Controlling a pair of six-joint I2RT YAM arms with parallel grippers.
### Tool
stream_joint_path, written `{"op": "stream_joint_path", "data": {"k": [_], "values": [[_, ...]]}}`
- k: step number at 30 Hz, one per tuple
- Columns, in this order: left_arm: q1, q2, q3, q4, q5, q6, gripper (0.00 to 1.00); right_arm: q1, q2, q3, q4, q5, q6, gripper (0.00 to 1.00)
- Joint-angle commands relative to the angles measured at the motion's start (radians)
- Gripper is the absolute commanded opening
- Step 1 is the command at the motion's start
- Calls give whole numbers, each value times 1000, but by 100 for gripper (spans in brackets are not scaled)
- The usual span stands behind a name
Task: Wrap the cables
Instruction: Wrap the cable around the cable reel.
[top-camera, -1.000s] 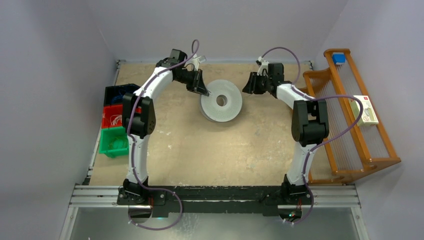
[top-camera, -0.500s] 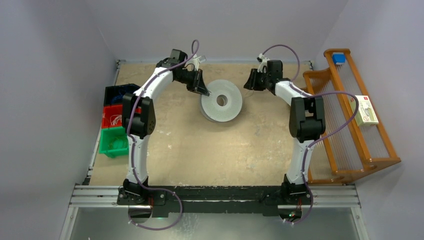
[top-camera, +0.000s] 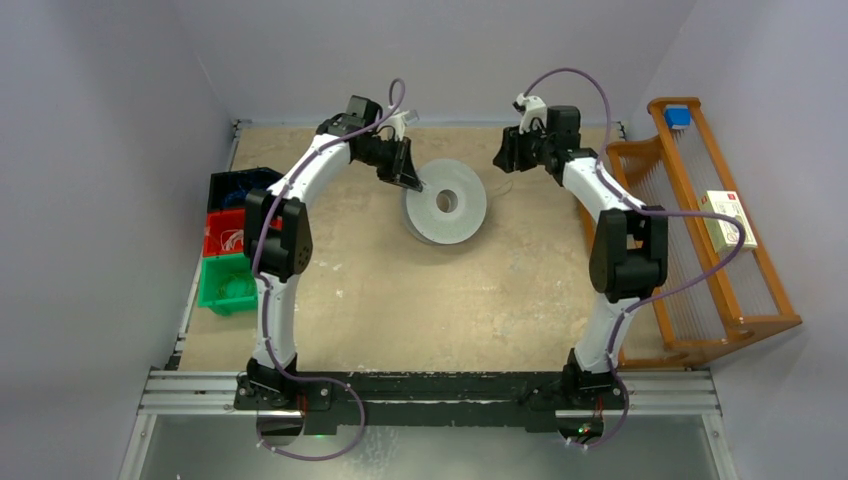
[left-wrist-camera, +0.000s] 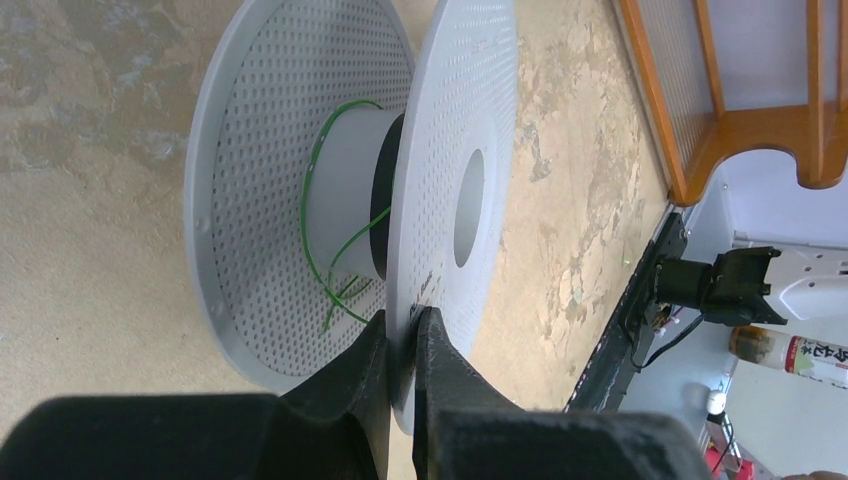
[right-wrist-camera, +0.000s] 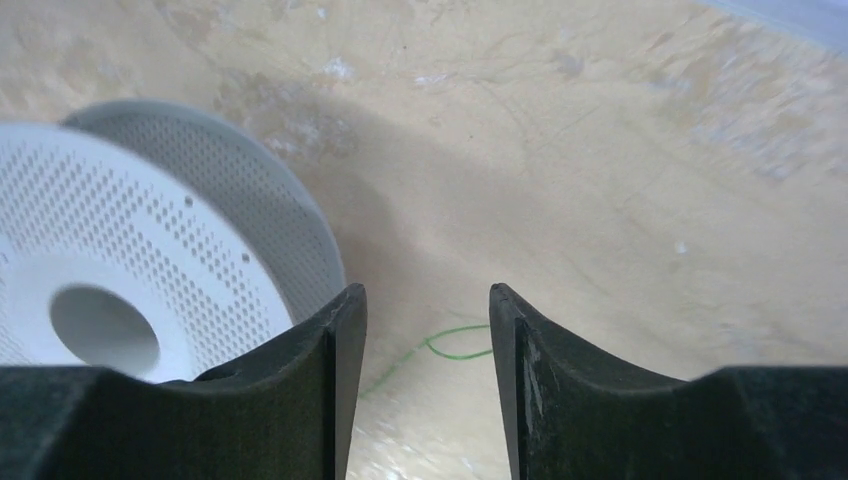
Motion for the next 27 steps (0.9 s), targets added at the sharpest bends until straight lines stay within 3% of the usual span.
{"op": "stream_joint_path", "data": {"k": [1, 6, 12, 20, 27], "values": [[-1, -6, -17, 11, -211, 92, 0, -6, -78, -19, -140, 6, -386, 53], [-1, -2, -15, 10, -198, 96, 0, -7, -99, -118, -211, 64, -655, 59], [-3, 3, -16, 13, -187, 94, 0, -6, -80, -193, -200, 116, -848, 61], [-3, 9, -23, 16, -175, 93, 0, -6, -54, -258, -31, 244, -824, 57], [-8, 6, -24, 10, -174, 96, 0, -4, -91, -286, 47, 230, -829, 56]]}}
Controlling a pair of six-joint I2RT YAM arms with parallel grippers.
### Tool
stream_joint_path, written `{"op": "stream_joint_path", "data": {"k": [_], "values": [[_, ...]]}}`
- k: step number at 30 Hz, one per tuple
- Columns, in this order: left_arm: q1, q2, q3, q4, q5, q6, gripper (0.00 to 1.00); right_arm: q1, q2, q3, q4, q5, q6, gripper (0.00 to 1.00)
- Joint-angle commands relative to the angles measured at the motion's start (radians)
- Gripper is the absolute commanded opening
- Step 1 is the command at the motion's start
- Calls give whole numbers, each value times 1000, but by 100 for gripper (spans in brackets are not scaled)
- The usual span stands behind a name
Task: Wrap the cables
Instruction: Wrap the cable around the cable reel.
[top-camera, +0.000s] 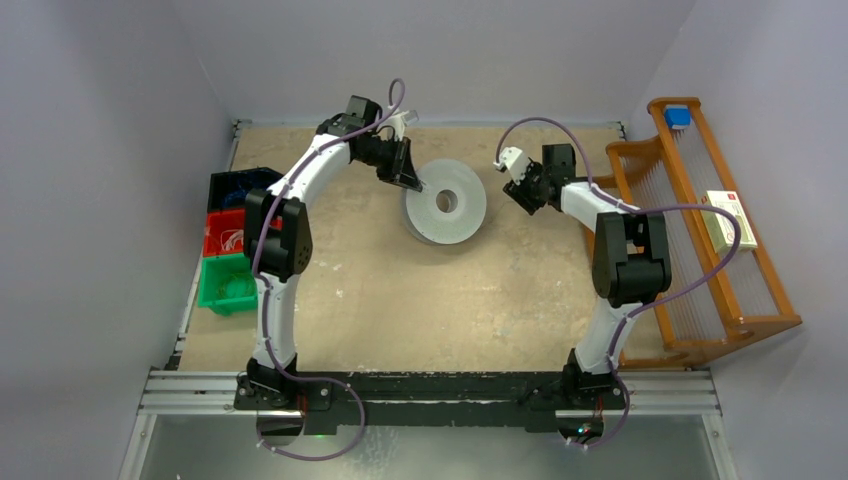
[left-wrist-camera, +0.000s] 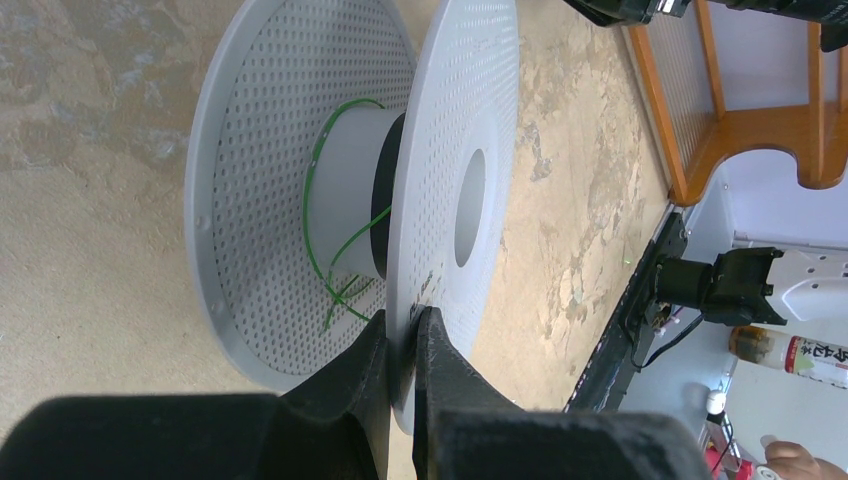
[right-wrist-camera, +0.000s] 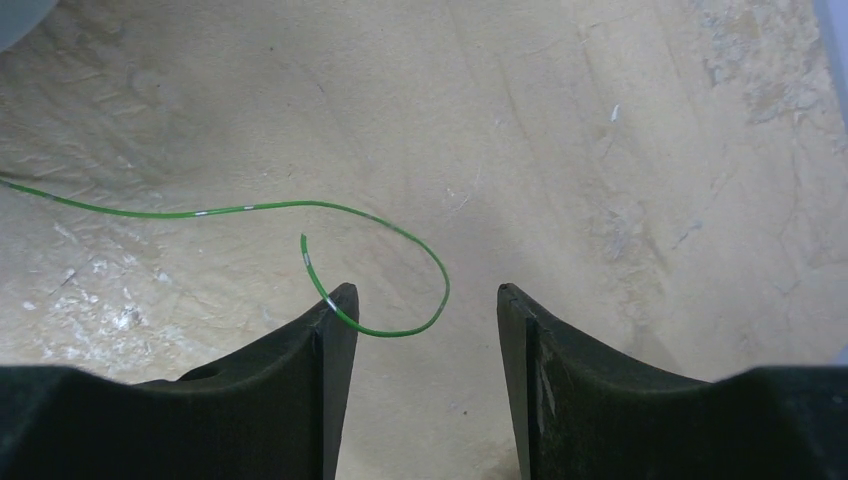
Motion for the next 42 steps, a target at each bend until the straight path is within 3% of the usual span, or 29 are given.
{"op": "stream_joint_path", "data": {"k": [1, 4, 11, 19, 27, 35, 42], "values": [[-6, 9, -24, 11, -170, 96, 0, 0, -33, -17, 78, 0, -28, 56], [-7, 12, -26, 10, -160, 94, 0, 0, -16, 2, 53, -24, -51, 51], [-15, 18, -8, -8, -168, 111, 0, 0, 14, 19, 9, -91, -78, 0], [-24, 4, 65, -63, -240, 183, 0, -3, -25, 134, 1, -104, 130, 0], [-101, -55, 90, -93, -461, 229, 0, -3, -51, 376, -13, -194, 452, 0], [-152, -91, 61, -60, -605, 61, 0, 3, -17, 523, -96, -529, 632, 0], [-247, -96, 126, -73, -764, -43, 0, 22, -10, 516, -86, -652, 689, 0]]}}
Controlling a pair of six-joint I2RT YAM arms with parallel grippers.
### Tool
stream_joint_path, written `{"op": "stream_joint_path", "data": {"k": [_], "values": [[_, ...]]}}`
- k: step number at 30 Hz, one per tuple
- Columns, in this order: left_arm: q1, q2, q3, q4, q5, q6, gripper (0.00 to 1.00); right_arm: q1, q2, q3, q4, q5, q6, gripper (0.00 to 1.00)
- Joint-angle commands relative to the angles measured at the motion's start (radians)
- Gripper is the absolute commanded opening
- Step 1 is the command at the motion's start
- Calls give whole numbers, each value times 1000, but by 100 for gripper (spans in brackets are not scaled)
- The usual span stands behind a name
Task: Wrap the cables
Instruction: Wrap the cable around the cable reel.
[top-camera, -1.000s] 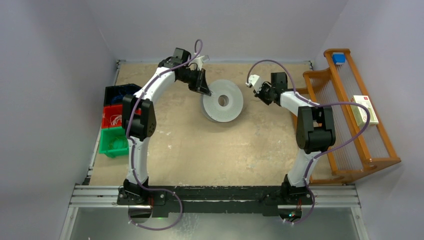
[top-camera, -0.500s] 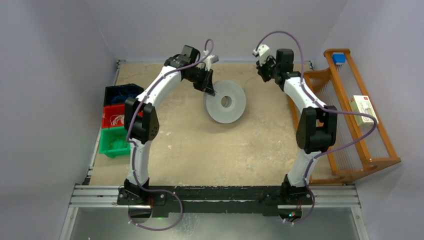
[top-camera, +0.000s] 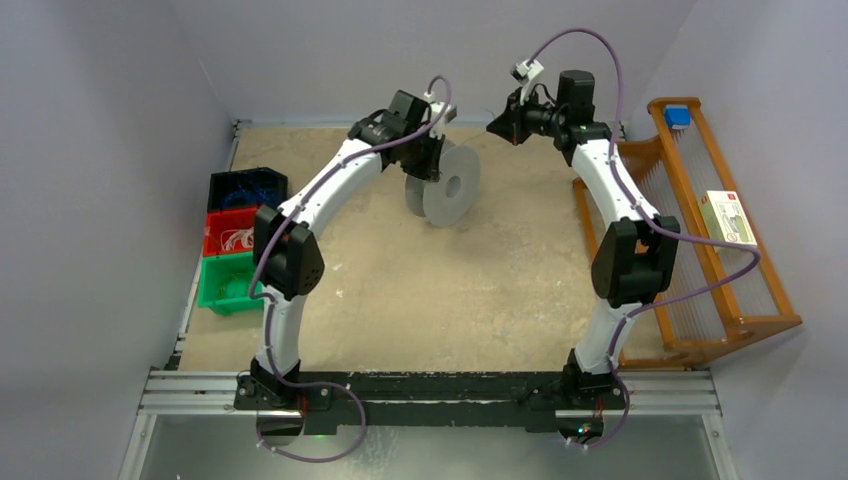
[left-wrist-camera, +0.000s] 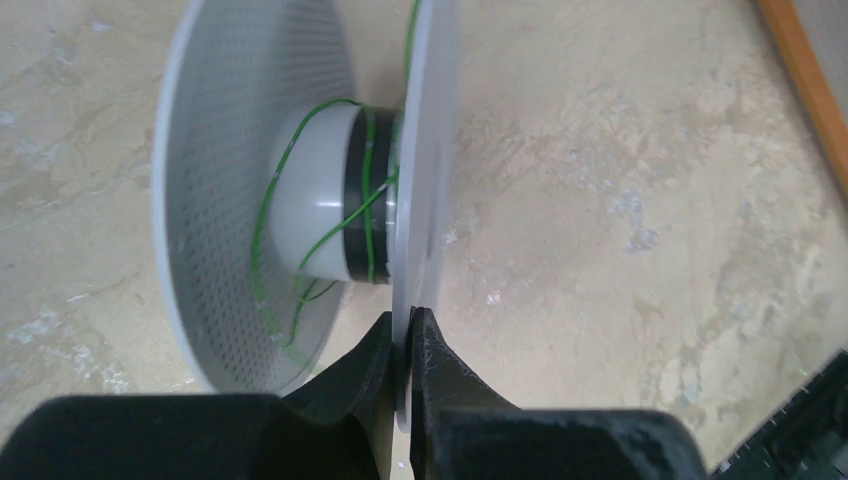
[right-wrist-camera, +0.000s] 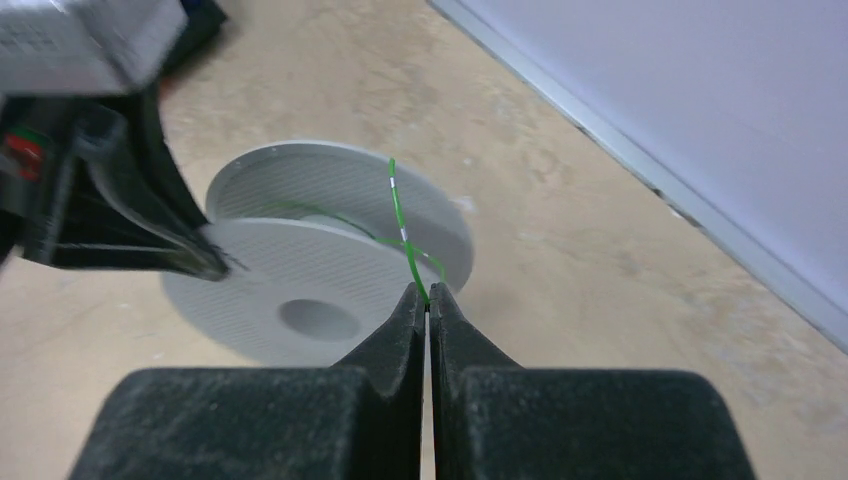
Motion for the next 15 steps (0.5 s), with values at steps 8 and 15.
{"op": "stream_joint_path", "data": {"k": [8, 15], "values": [[-84, 4, 91, -8, -206, -60, 22, 16, -11, 9, 32, -148, 125, 0], [-81, 8, 145, 16, -214, -46, 49, 17, 0, -5, 63, -116, 169, 0]]}}
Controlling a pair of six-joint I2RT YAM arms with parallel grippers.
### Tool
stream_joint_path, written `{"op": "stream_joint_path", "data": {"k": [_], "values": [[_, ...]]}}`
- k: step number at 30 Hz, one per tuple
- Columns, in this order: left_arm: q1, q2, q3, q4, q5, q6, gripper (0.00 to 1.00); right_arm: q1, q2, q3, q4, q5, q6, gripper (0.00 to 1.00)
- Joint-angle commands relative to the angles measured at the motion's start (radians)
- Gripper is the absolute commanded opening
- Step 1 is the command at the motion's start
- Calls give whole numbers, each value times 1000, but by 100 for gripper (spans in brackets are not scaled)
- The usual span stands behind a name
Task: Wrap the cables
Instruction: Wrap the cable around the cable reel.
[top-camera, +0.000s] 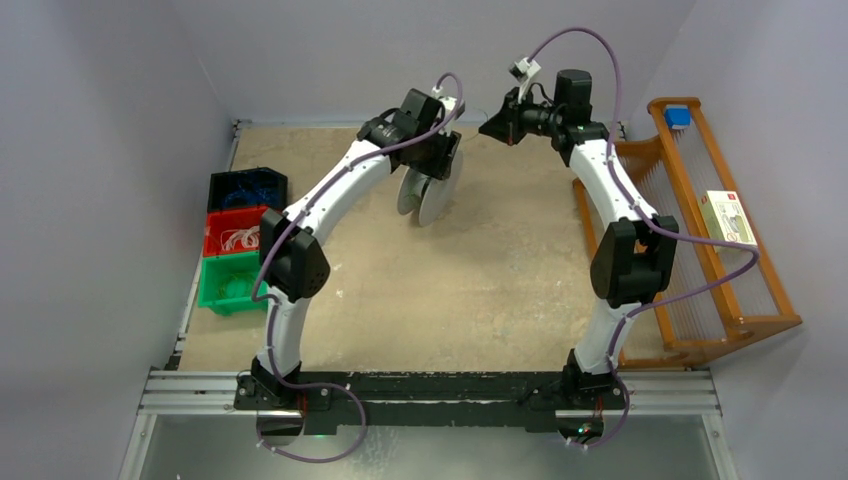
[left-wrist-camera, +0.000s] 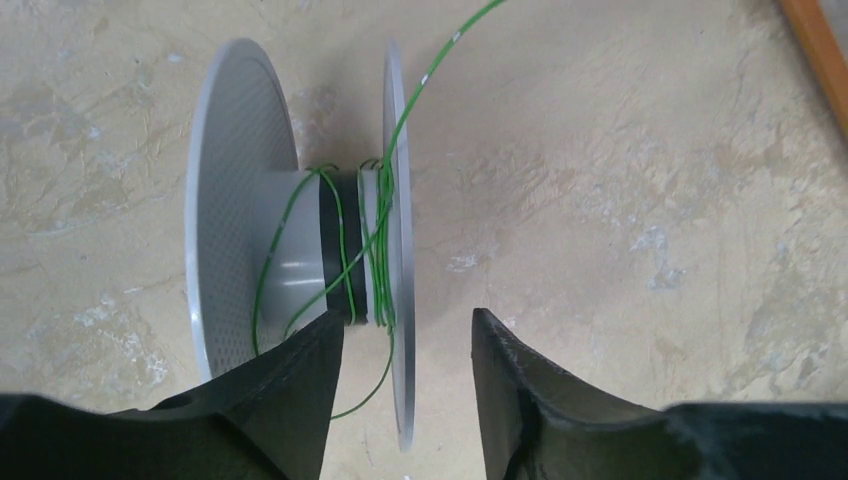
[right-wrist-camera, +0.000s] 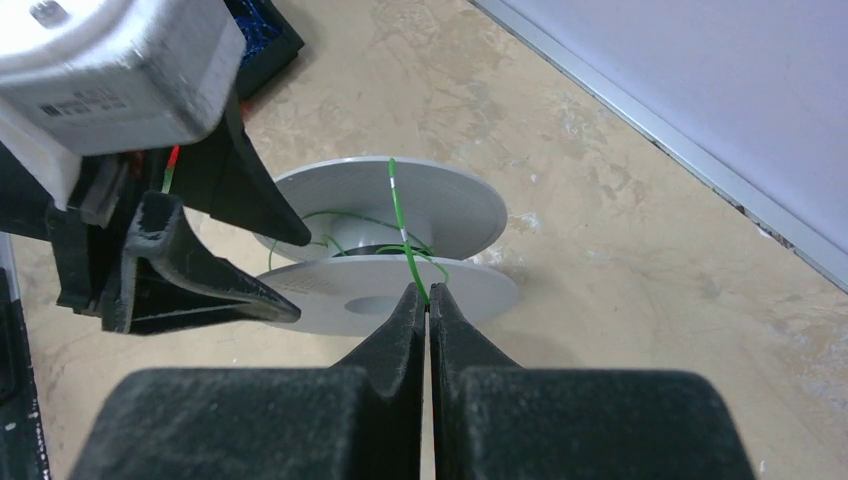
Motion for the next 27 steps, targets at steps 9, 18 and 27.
{"op": "stream_joint_path", "data": {"k": [9, 18, 27], "values": [[53, -79, 102, -9, -10, 64, 65, 0, 28, 27, 74, 63, 96, 0], [180, -273, -267, -52, -41, 158, 66, 37, 21, 19, 77, 76, 98, 0], [145, -306, -376, -20, -6, 111, 60, 85, -31, -14, 44, 109, 70, 0]]}}
